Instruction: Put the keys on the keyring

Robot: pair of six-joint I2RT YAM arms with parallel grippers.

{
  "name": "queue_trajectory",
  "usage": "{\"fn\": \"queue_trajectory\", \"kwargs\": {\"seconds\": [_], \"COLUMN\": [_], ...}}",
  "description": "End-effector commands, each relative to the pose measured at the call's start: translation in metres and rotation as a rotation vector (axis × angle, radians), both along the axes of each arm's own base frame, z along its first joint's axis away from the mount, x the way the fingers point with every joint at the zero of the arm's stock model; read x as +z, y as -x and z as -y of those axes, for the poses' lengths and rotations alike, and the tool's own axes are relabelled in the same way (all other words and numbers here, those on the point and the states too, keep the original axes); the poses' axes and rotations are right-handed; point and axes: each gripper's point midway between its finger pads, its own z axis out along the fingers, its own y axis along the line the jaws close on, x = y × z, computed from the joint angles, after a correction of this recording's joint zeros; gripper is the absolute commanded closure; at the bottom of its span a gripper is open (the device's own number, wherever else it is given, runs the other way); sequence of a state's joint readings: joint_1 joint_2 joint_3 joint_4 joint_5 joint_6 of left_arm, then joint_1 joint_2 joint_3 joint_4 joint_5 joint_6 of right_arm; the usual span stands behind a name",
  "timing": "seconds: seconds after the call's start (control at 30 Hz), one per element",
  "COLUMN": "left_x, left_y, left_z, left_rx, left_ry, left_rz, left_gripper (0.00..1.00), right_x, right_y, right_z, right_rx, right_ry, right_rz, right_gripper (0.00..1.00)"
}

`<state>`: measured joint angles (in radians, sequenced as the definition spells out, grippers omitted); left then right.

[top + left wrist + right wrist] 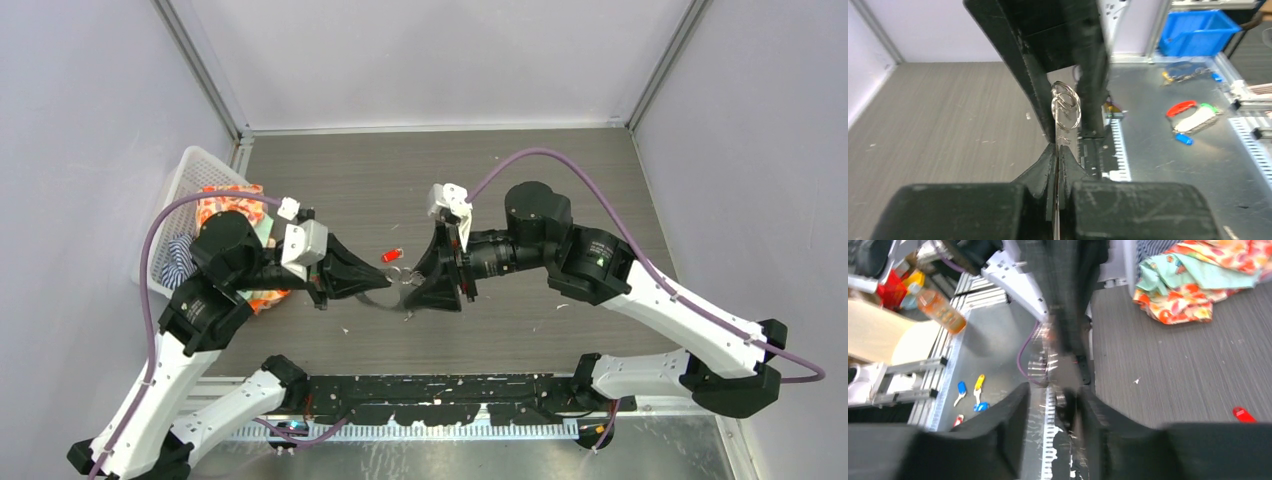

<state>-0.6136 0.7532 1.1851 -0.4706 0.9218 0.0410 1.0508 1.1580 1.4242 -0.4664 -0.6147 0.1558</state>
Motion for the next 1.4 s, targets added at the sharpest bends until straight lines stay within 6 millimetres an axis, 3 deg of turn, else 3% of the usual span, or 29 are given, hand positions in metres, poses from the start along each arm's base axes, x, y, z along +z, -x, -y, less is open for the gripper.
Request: {"fn": "queue_trajectory", "kwargs": {"seconds": [0.0, 0.07, 0.13, 0.2, 0.23, 0.37, 0.47, 0.7, 0.87, 1.1, 1.37], "left_x": [0.041, 0.042, 0.039, 0.039, 0.040, 0.050, 0.050, 0.016, 0.008, 0.011, 0.027], "left_y": [0.017, 0.019, 0.018, 0.010, 0.005, -0.013, -0.007, 0.002, 0.001, -0.006, -0.012], "left_z": [-0.002, -0.003, -0.004, -0.007, -0.009, -0.016, -0.016, -0.019, -0.024, -0.026, -0.027], "left_rx": [-0.053, -0.061, -0.054, -0.005, 0.025, 0.120, 0.080, -0.027, -0.032, 0.021, 0.097], "left_ry": [0.091, 0.088, 0.081, 0.075, 0.075, 0.084, 0.082, -0.011, -0.050, -0.039, 0.014], "left_rz": [0.030, 0.035, 0.054, 0.126, 0.178, 0.409, 0.503, 0.766, 0.916, 0.945, 0.959], "left_gripper": [1.00, 1.00, 0.94, 0.57, 0.48, 0.38, 0.38, 0.42, 0.45, 0.64, 0.72], "right_x": [0.017, 0.021, 0.024, 0.025, 0.023, 0.015, 0.011, 0.019, 0.021, 0.017, 0.013], "right_y": [-0.008, -0.007, -0.006, -0.003, -0.003, -0.002, -0.005, -0.022, -0.022, -0.019, -0.015], "right_z": [-0.005, -0.003, -0.002, -0.001, 0.000, -0.003, -0.008, -0.020, -0.027, -0.033, -0.036], "right_rx": [-0.045, -0.061, -0.076, -0.080, -0.086, -0.097, -0.119, -0.230, -0.239, -0.229, -0.224], "right_ry": [-0.064, -0.075, -0.083, -0.081, -0.071, -0.016, 0.023, 0.039, 0.041, 0.054, 0.071], "right_rz": [0.087, 0.108, 0.127, 0.136, 0.135, 0.135, 0.132, 0.089, 0.056, 0.055, 0.059], "right_gripper": [0.76, 0.97, 0.99, 0.99, 0.99, 0.99, 0.99, 0.99, 0.99, 0.99, 0.99]}}
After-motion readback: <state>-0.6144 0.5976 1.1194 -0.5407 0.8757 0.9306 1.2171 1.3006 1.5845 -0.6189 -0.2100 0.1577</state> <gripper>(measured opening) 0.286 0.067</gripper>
